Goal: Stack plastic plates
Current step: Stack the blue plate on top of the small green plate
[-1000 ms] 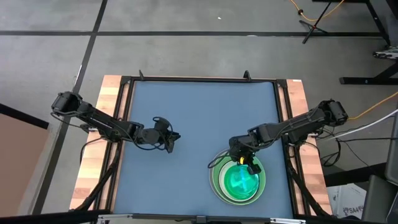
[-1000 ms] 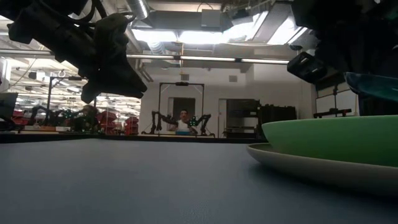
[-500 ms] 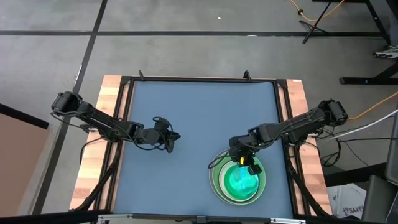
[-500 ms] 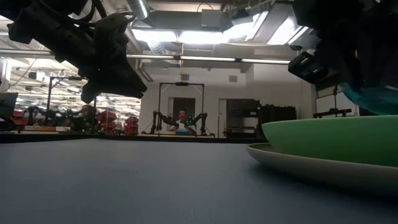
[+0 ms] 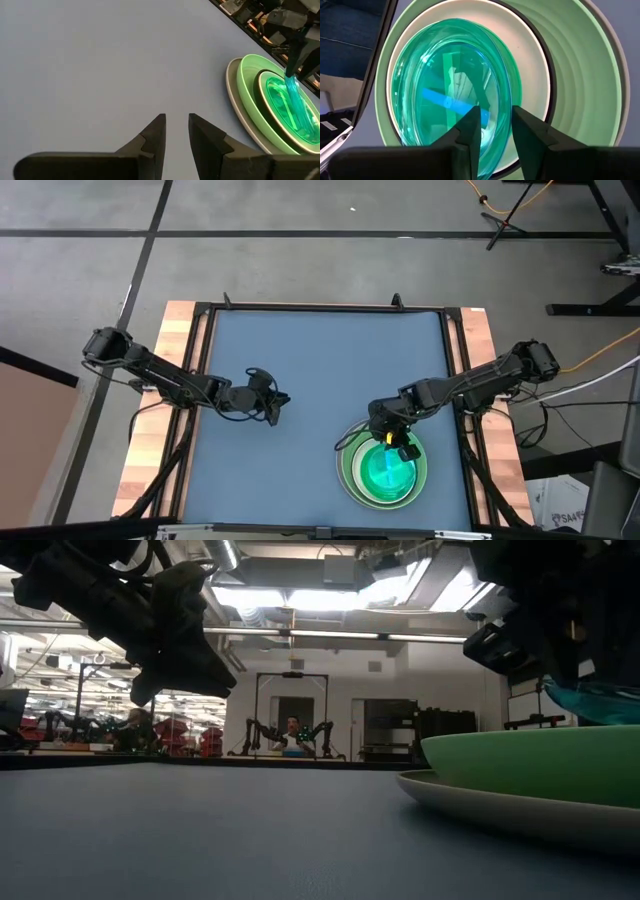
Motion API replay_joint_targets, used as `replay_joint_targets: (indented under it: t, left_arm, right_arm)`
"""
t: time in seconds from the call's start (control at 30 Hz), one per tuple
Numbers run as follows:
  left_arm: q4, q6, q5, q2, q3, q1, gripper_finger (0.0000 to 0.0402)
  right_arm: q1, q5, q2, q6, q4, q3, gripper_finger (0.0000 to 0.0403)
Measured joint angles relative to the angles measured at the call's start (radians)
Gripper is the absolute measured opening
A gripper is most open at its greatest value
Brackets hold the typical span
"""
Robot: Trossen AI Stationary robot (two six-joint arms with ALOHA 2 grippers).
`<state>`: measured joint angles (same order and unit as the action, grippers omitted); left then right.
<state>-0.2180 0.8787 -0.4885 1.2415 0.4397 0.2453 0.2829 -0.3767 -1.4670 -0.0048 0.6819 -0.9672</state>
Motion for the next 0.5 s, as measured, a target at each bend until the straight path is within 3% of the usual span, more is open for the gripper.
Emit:
replay_joint_targets:
  t: [0.5]
  left_arm:
    - [0.0,0.0,0.0,0.0,0.0,0.0,0.0077]
  right_arm:
    - [-0.002,-0.002,0.005,0.0,0.005,0.0,0.0099]
